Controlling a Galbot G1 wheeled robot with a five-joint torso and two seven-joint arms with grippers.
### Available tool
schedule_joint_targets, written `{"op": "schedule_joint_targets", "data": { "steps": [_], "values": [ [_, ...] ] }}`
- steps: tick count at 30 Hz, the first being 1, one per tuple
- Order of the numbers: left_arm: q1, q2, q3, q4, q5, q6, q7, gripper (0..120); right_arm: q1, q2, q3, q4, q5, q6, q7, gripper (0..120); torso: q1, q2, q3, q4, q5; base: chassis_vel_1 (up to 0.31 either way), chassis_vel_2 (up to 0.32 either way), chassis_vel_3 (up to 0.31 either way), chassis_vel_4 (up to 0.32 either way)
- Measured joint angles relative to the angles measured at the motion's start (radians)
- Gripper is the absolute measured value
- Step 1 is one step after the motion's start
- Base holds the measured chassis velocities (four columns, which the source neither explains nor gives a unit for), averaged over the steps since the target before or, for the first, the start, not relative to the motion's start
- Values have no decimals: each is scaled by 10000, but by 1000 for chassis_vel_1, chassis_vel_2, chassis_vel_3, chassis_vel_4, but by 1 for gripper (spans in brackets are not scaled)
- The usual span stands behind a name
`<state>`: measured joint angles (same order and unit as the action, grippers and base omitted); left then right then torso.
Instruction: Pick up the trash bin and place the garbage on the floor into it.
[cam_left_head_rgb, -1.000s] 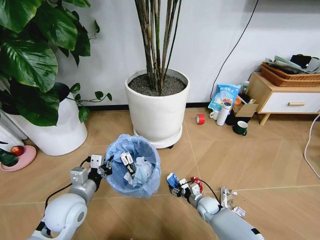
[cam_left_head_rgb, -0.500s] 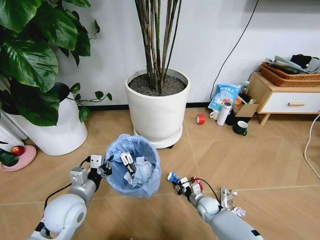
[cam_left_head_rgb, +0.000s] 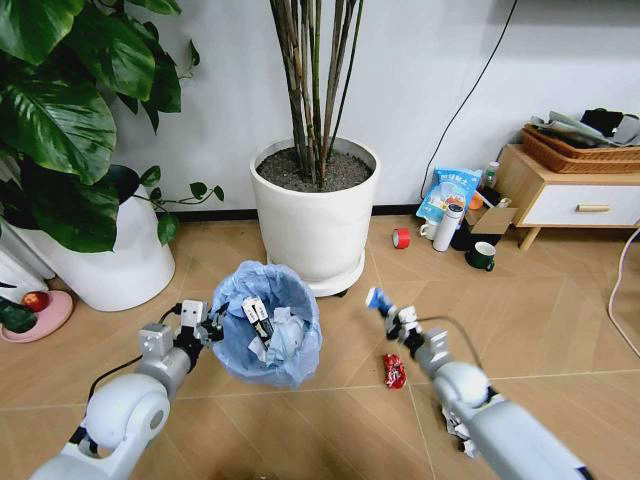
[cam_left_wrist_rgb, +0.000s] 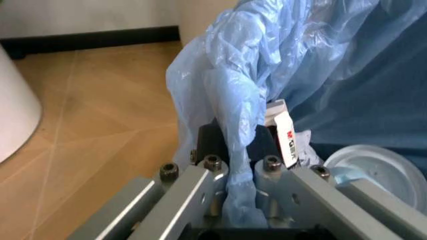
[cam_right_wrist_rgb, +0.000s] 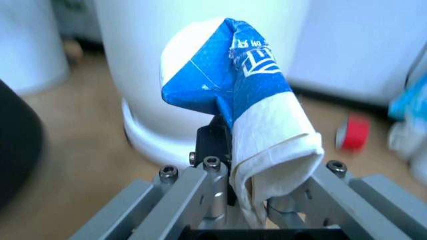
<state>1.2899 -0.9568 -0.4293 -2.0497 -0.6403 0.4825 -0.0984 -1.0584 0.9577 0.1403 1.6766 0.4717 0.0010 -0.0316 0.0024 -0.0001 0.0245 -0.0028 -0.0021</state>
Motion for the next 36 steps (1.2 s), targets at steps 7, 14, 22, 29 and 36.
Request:
{"op": "schedule_joint_targets", "data": {
  "steps": [7,14,22,29,36],
  "values": [
    [-820,238,407,239,-616,551,-129,0,675,-710,-162,2532,1053,-587,483,4,0,0,0,6,4,0,0,0,0],
    [-1927,417,1298,580,-1536,1079,-606,0,1737,-923,-1081,3954,1965,-1069,668,4,0,0,0,2,0,0,0,0,0],
    [-2841,354,2414,893,-1767,1237,-894,0,2450,-874,-2456,4518,2444,-1196,836,4,0,0,0,2,1,0,0,0,0],
    [-3101,310,2643,984,-1895,1269,-1001,0,1968,-941,-2953,4506,2189,-1263,817,10,0,0,0,0,3,0,0,0,0],
    [-3089,307,2631,981,-1910,1264,-997,0,1845,-881,-3142,4273,2027,-1272,854,33,0,0,0,2,2,0,0,0,0]
  ]
}}
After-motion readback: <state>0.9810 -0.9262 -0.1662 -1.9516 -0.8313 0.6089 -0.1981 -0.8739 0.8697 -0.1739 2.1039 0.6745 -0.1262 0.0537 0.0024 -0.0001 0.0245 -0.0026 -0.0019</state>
